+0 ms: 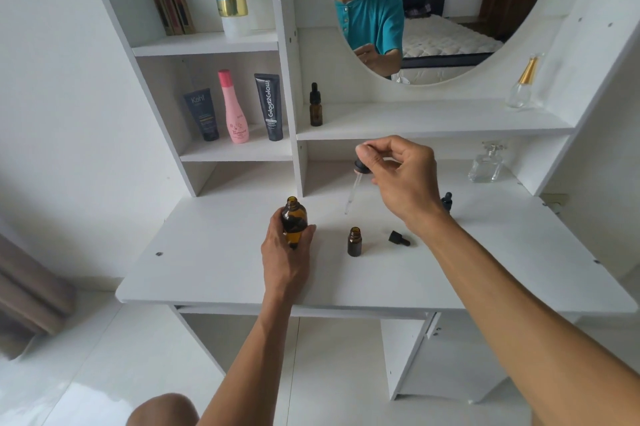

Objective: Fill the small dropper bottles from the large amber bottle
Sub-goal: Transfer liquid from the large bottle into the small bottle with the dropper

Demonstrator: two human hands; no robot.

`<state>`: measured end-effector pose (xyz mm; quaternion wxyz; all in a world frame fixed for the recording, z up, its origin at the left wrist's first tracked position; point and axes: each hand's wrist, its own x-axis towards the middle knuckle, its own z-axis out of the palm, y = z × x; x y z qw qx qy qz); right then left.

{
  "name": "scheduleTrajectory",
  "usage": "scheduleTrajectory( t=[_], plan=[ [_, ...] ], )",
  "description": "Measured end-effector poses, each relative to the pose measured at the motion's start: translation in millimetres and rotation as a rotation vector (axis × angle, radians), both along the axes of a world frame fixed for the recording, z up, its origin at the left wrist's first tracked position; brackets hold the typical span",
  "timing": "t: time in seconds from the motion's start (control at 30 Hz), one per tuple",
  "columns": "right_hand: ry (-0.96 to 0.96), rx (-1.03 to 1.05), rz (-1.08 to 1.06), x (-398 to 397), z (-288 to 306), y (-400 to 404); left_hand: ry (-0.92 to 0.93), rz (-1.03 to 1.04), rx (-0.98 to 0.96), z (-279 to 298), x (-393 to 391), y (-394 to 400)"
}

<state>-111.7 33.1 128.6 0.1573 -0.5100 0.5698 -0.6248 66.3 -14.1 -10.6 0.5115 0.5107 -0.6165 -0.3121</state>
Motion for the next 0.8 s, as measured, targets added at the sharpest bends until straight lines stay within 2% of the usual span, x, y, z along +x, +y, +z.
scheduleTrajectory(
  t=[0.3,0.8],
  plan=[
    [0.009,0.037,-0.039,-12,-24,7,-0.005,0.018,0.007,-1,-1,-1],
    [0.051,0.072,-0.037,-5,-29,8,-0.014,0.013,-0.001,0,0,0]
  ],
)
